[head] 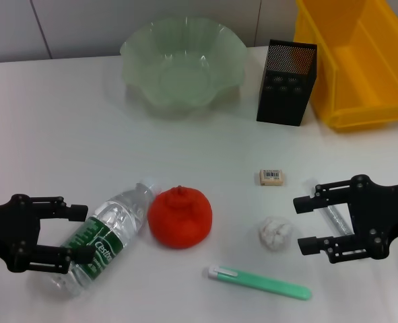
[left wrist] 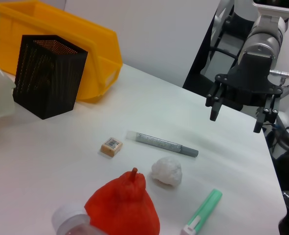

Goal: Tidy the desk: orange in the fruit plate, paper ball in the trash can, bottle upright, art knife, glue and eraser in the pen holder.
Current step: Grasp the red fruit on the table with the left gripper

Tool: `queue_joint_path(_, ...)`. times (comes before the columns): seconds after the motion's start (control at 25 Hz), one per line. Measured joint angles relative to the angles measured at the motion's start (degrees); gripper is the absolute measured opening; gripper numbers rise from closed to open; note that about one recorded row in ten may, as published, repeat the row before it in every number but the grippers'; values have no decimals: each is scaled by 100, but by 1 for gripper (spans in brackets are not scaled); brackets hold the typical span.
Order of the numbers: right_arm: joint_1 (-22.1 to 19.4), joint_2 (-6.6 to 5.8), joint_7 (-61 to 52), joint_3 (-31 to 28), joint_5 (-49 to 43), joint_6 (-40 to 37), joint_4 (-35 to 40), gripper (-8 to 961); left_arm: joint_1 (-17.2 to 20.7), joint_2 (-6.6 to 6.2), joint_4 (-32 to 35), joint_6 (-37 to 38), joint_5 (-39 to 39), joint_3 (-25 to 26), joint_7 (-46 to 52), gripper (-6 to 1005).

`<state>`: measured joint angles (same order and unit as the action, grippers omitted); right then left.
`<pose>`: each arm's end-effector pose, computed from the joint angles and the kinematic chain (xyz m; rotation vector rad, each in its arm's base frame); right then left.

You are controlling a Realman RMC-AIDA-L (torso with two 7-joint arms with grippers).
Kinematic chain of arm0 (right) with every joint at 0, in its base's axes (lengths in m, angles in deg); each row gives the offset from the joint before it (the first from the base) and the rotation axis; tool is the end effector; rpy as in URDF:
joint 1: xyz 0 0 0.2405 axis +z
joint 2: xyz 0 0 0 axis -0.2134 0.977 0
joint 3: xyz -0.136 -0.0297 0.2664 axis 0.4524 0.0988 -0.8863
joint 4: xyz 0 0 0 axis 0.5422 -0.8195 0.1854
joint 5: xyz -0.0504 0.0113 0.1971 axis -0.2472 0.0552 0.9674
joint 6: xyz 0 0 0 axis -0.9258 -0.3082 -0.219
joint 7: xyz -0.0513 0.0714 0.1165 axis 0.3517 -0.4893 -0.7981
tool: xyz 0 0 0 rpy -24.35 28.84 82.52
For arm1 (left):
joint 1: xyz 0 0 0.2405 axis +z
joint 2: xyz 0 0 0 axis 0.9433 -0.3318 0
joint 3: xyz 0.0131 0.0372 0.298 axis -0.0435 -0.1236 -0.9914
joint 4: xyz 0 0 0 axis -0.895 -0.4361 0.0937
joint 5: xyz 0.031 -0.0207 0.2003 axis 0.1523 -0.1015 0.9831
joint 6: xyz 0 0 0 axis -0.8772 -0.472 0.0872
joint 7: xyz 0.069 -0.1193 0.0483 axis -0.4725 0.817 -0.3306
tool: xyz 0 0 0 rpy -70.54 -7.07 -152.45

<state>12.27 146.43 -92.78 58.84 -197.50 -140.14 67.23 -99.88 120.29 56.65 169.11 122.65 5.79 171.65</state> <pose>0.3020 0.2821 0.0157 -2.9888 0.4399 0.6318 -0.3097 0.3091 0.0247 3.0279 0.6444 0.5111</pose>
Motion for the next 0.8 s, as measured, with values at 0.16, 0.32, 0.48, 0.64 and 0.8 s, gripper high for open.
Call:
queue_joint_path(0.16, 2, 5, 0, 0, 0, 10, 0, 653, 0, 0, 0, -14, 0, 0, 0, 807)
queue_joint_path(0.32, 2, 7, 0, 0, 0, 13, 0, 653, 0, 0, 0, -32, 0, 0, 0, 805)
queue_joint_path(0.48, 2, 7, 0, 0, 0, 21, 0, 653, 0, 4, 0, -49, 0, 0, 0, 803)
queue_joint_path(0.64, 10, 7, -4, 0, 0, 21, 0, 653, 0, 7, 0, -55, -11, 0, 0, 801)
queue_joint_path(0.8, 15, 3, -27, 0, 0, 21, 6, 653, 0, 11, 39, -56, -37, 1, 5, 799)
